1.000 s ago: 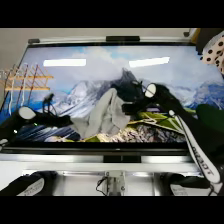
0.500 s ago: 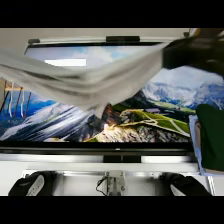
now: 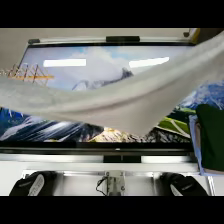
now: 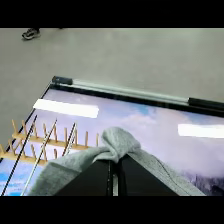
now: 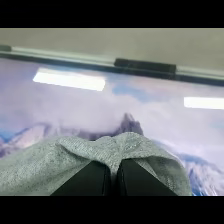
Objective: Fold the shirts.
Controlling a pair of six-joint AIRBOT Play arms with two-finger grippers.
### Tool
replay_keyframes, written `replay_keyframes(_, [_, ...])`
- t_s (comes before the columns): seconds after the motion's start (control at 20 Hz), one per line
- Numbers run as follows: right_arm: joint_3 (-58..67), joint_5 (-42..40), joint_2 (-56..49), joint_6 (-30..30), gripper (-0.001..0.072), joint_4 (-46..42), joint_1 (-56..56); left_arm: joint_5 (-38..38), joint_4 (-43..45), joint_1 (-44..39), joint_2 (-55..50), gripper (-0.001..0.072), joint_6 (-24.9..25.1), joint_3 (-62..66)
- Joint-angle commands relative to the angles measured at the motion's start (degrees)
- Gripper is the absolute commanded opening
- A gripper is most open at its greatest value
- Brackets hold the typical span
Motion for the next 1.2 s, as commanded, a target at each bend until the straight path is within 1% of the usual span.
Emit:
replay_keyframes(0.0, [-3.50,10.25,-3.06,1.49,0.0075,-6.10,-0.02,1.84,0.33,0.15,-2.05,0.0038,0.24,-4.33])
replay_keyframes(0.1, [-10.14,9.14,-6.51,2.49,0.0075,-6.99,-0.02,10.12,-4.55,0.13,-6.19,0.0038,0.35,-7.15])
replay_keyframes(0.15, [-14.14,6.78,-8.81,4.35,0.0075,-6.97,-0.02,14.29,-8.55,0.07,-9.40,0.0038,0.35,-7.80])
replay_keyframes(0.25, [-21.16,0.42,-14.19,9.33,0.0075,-6.84,-0.02,19.23,-15.08,-1.49,-17.40,0.0039,0.33,-8.76])
replay_keyframes(0.35, [-26.36,-6.19,-21.86,15.04,0.0076,-5.88,-0.02,19.96,-16.70,-5.33,-27.58,0.0039,0.35,-9.57])
replay_keyframes(0.4, [-27.56,-8.48,-25.97,16.92,0.0075,-4.61,-0.02,19.52,-16.72,-7.52,-33.11,0.0039,0.33,-9.64])
replay_keyframes(0.5, [-27.71,-10.36,-34.47,17.86,0.0075,0.94,-0.02,17.46,-17.92,-12.22,-44.37,0.0040,0.09,-9.62])
replay_keyframes(0.55, [-27.71,-10.67,-38.07,17.77,0.0075,4.11,-0.02,16.00,-20.09,-14.38,-49.72,0.0041,0.04,-9.62])
replay_keyframes(0.6, [-27.71,-10.51,-40.83,17.59,0.0075,6.75,0.00,14.29,-22.49,-16.28,-54.47,0.0072,-0.04,-9.62])
replay_keyframes(0.65, [-27.71,-10.16,-42.58,17.07,0.0075,8.59,0.02,12.61,-23.76,-17.70,-58.14,0.0118,-0.94,-9.53])
replay_keyframes(0.7, [-27.71,-9.79,-43.56,15.78,0.0075,9.77,0.02,10.82,-24.11,-18.67,-60.87,0.0282,-1.97,-9.51])
replay_keyframes(0.75, [-27.71,-9.42,-43.76,14.93,0.0075,9.86,0.02,7.80,-24.02,-18.95,-62.82,0.0629,-2.69,-9.51])
replay_keyframes(0.8, [-27.69,-8.90,-43.63,14.21,0.0075,9.55,0.02,4.50,-23.32,-18.40,-63.60,0.0719,-2.38,-9.44])
replay_keyframes(0.9, [-27.54,-6.56,-43.25,12.26,0.0075,9.25,-0.02,-5.60,-19.98,-14.95,-63.23,0.0719,0.24,-7.82])
replay_keyframes(0.95, [-27.54,-5.27,-43.08,11.26,0.0075,9.18,-0.02,-9.99,-17.68,-12.68,-62.23,0.0717,0.63,-6.82])
replay_keyframes(1.0, [-27.54,-3.87,-42.91,10.23,0.0075,9.20,-0.02,-12.35,-15.76,-10.16,-60.43,0.0712,1.27,-6.69])
replay_keyframes(1.05, [-27.54,-2.60,-42.80,9.46,0.0075,9.25,0.00,-13.94,-13.97,-7.56,-58.07,0.0683,1.18,-7.28])
replay_keyframes(1.1, [-27.54,-1.46,-42.69,8.98,0.0075,9.20,0.02,-14.84,-13.57,-5.51,-55.56,0.0587,1.44,-9.09])
replay_keyframes(1.15, [-27.54,-0.42,-42.69,8.37,0.0075,9.29,0.02,-14.82,-13.60,-3.76,-52.30,0.0583,2.62,-13.31])
